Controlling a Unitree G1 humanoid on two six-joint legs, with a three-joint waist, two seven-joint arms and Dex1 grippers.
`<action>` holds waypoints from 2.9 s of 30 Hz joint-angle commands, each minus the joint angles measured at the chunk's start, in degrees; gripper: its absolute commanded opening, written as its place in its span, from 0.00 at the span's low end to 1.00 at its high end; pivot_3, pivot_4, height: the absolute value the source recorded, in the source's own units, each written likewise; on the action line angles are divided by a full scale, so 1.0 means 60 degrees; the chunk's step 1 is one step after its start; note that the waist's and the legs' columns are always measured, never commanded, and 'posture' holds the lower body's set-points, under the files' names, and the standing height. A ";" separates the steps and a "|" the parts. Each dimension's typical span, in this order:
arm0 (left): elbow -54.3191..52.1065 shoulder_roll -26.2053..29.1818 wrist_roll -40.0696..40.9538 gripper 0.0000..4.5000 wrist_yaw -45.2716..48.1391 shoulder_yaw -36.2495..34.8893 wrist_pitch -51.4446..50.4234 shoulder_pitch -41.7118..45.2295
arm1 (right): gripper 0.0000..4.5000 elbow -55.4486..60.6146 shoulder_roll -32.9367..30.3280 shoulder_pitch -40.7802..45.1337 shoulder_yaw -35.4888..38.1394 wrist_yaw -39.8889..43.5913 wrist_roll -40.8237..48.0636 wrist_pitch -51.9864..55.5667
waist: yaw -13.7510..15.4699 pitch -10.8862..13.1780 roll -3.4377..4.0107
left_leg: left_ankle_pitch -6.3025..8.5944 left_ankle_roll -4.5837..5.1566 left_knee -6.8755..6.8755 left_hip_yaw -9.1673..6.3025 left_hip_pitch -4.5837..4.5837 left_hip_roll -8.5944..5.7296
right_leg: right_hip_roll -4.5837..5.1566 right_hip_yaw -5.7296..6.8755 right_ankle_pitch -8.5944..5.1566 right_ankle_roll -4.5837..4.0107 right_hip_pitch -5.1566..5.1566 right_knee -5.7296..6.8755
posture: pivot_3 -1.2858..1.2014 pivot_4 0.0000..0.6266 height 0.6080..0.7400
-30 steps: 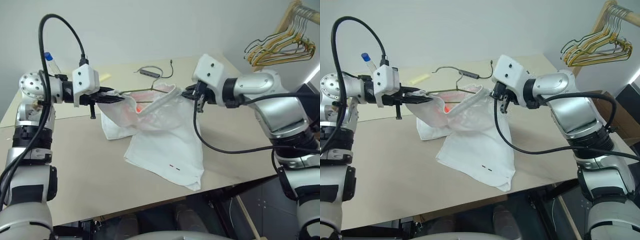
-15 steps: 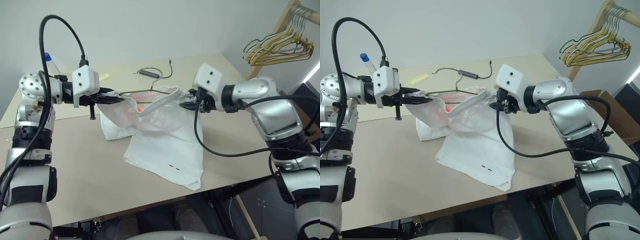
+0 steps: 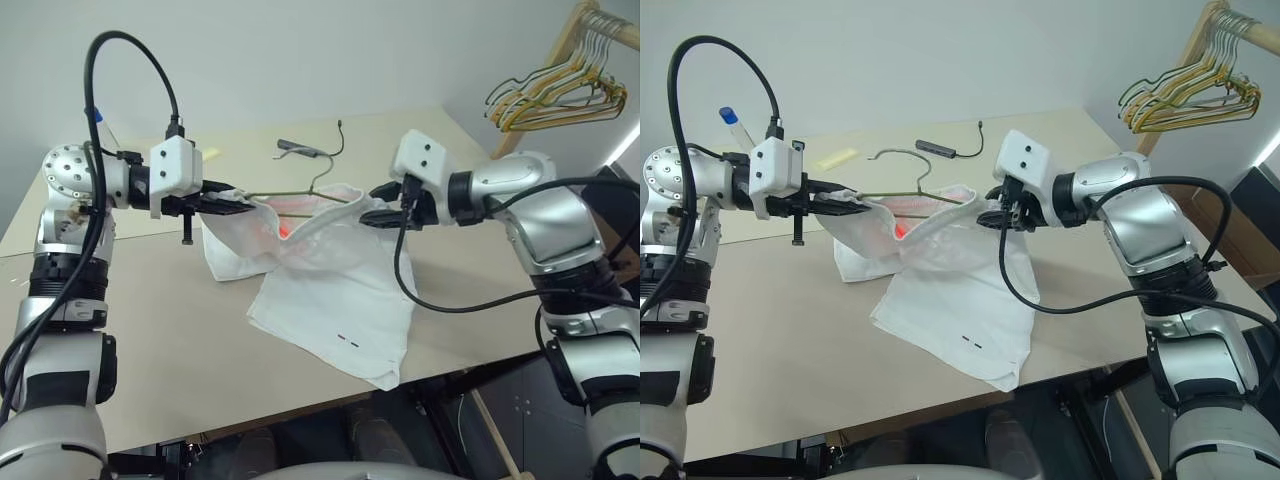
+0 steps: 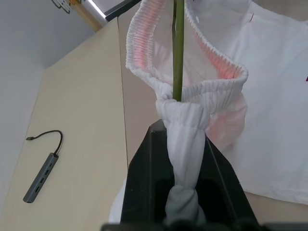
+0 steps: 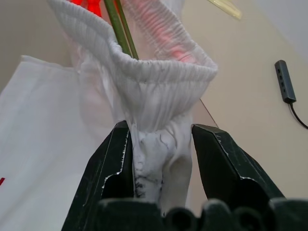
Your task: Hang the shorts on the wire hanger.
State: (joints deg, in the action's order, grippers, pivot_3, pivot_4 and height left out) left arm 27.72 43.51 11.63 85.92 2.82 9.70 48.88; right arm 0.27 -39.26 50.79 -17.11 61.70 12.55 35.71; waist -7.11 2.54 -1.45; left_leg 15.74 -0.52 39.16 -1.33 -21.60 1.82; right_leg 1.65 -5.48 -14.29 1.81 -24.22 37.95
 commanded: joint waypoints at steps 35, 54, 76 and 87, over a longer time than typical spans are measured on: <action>-0.1571 -0.1435 0.4485 0.99 -0.2521 -0.3891 -0.2995 -0.0829 | 0.00 0.2162 -0.0611 -0.2096 0.3906 -0.2398 0.1668 0.3829 | -0.0022 -0.0007 0.0002 | 0.0000 -0.0001 0.0007 -0.0009 0.0033 -0.0005 | 0.0016 -0.0001 0.0000 0.0000 0.0035 0.0010 | 0.46 0.00 1.00; -0.3252 -0.2190 0.4109 0.99 -0.2355 -0.2551 -0.2808 -0.1914 | 0.00 0.1520 -0.1957 -0.1814 0.6715 -0.6899 0.0285 0.9323 | -0.0913 -0.0021 0.0025 | 0.0000 0.0000 -0.0001 0.0004 0.0028 -0.0008 | 0.0012 -0.0023 -0.0002 0.0004 0.0041 -0.0020 | 0.42 0.00 1.00; -0.4910 -0.2078 0.4545 0.99 -0.2761 -0.2625 -0.2967 -0.2858 | 0.00 -0.2425 0.0860 0.2880 1.0085 -1.3650 -0.2969 0.6335 | -0.1574 -0.0035 0.0094 | 0.0001 0.0001 -0.0057 0.0031 0.0104 -0.0009 | -0.0002 -0.0084 -0.0009 0.0016 0.0166 -0.0055 | 0.44 0.00 1.00; -0.5037 -0.2167 0.4405 0.99 -0.2900 -0.2560 -0.2816 -0.2962 | 0.00 -0.5363 0.0229 0.3609 1.1235 -1.5192 -0.2274 0.4326 | -0.1506 -0.0030 0.0108 | 0.0001 0.0002 -0.0065 0.0042 0.0097 -0.0013 | 0.0000 -0.0087 -0.0013 0.0021 0.0172 -0.0078 | 0.45 0.00 1.00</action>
State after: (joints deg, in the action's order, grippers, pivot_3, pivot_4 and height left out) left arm -0.95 30.16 38.28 69.03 -12.34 -8.34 30.80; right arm -30.73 -36.20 69.83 48.94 -28.20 -2.90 64.71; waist -16.15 2.36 -0.80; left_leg 15.74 -0.51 38.77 -1.07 -21.01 1.75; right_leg 1.65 -6.02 -14.38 1.94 -23.18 37.48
